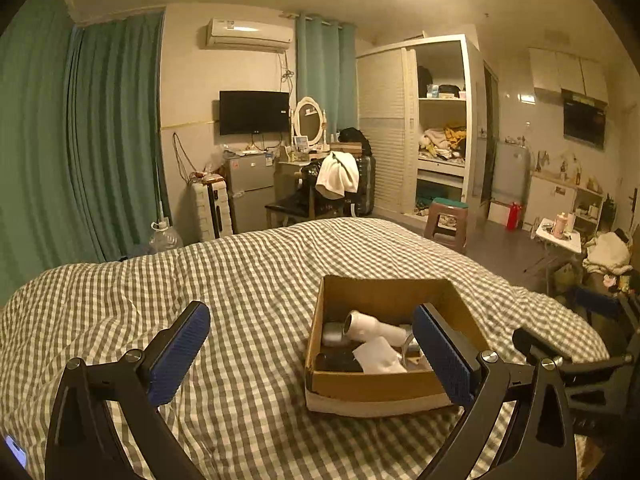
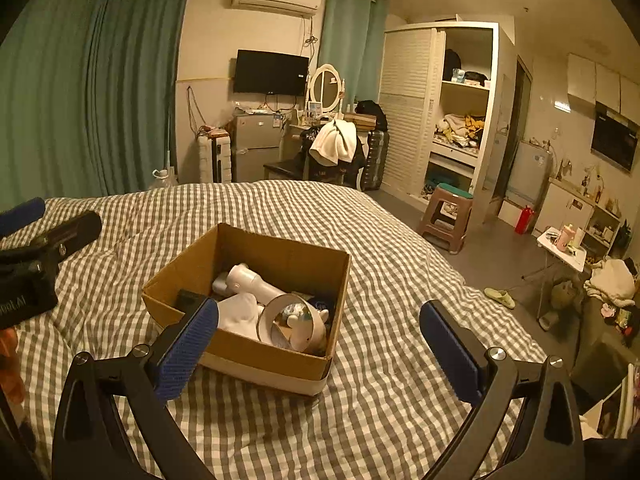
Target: Organize objects
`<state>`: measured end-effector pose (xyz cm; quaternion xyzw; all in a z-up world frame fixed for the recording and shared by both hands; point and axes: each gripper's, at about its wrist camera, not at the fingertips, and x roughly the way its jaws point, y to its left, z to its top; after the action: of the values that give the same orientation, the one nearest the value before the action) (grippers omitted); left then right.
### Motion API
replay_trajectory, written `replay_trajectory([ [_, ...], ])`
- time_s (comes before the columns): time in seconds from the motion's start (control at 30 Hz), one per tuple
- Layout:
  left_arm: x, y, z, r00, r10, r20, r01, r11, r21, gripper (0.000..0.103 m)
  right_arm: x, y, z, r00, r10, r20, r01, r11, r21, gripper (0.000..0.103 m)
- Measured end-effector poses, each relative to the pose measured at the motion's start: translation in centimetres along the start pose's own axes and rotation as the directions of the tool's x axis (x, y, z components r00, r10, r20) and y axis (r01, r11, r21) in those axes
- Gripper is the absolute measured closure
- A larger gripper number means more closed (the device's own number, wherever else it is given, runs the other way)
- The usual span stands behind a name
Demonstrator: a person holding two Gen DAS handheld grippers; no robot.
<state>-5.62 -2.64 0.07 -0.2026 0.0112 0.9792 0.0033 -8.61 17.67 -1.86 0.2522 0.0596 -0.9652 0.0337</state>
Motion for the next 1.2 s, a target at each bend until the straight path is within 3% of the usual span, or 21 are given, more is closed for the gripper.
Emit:
replay_trajectory([
  [0.33, 0.4, -0.8, -1.1, 0.998, -0.018, -0.057, 0.018, 1.0, 0.013, 0.0, -0.1, -0.2, -0.1, 1.0, -0.006, 0.01, 0.006, 1.0, 0.01, 0.002],
  [1.2, 0.9, -0.4, -1.4, 0.996, -0.002, -0.095, 0.004, 1.0, 0.021, 0.0, 0.4, -0.3, -0.1, 1.0, 0.004, -0.011, -0.004, 0.999, 0.042, 0.002],
])
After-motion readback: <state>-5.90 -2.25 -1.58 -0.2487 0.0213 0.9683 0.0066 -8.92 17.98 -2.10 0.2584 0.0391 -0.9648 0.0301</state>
